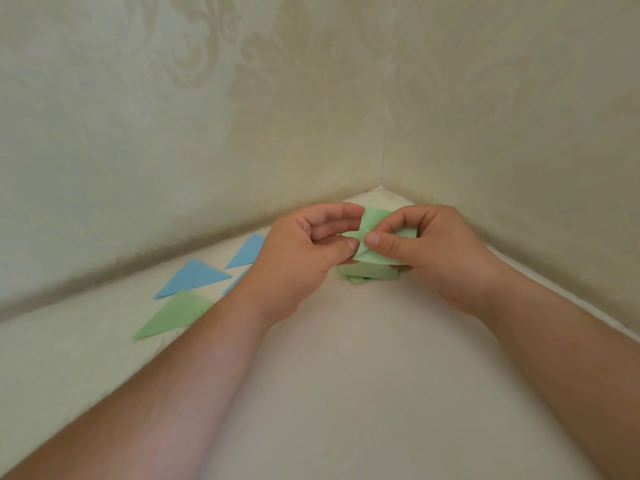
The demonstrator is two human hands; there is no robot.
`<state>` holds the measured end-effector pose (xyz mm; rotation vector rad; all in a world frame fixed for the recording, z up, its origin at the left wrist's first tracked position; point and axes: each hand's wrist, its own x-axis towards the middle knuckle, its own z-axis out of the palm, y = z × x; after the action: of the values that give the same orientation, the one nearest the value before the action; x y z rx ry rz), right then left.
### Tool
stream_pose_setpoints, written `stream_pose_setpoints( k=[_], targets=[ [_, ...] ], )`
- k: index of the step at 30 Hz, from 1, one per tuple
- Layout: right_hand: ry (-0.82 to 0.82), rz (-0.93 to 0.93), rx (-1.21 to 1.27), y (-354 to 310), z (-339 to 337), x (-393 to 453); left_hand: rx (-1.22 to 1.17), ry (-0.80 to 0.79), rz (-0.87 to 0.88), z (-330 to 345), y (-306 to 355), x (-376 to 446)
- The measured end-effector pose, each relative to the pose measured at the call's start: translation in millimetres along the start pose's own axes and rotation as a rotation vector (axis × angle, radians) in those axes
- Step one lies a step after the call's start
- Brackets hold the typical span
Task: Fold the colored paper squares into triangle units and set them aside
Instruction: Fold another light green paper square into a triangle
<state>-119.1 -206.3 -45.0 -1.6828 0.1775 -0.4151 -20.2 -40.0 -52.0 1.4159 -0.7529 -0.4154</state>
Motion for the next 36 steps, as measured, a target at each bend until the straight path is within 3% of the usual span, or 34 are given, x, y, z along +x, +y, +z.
stream_pose_setpoints(
  k=[8, 12, 17, 23, 27, 36],
  targets=[
    [0.064, 0.044, 0.126, -6, 0, -2, -0.086, 0.055, -0.032, 4, 5, -3],
    [0.112, 0.035, 0.181, -7, 1, -3, -0.016, 0.05, 0.03, 8, 4, -6],
    [0.063, 0.056, 0.18, -7, 3, -4, 0.068, 0.153, 0.083, 9, 5, -5],
    [0.042, -0.178, -0.465, 4, -5, -3, 0.372, 0.074, 0.139, 2, -1, -6],
    [0.014, -0.264, -0.407, 2, -3, -5, 0.361, 0.058, 0.128, 2, -2, -5],
    [0.032, -0.161, -0.181, 0, -3, -5, 0.14, 0.076, 0.066, 2, 3, -4]
  ],
)
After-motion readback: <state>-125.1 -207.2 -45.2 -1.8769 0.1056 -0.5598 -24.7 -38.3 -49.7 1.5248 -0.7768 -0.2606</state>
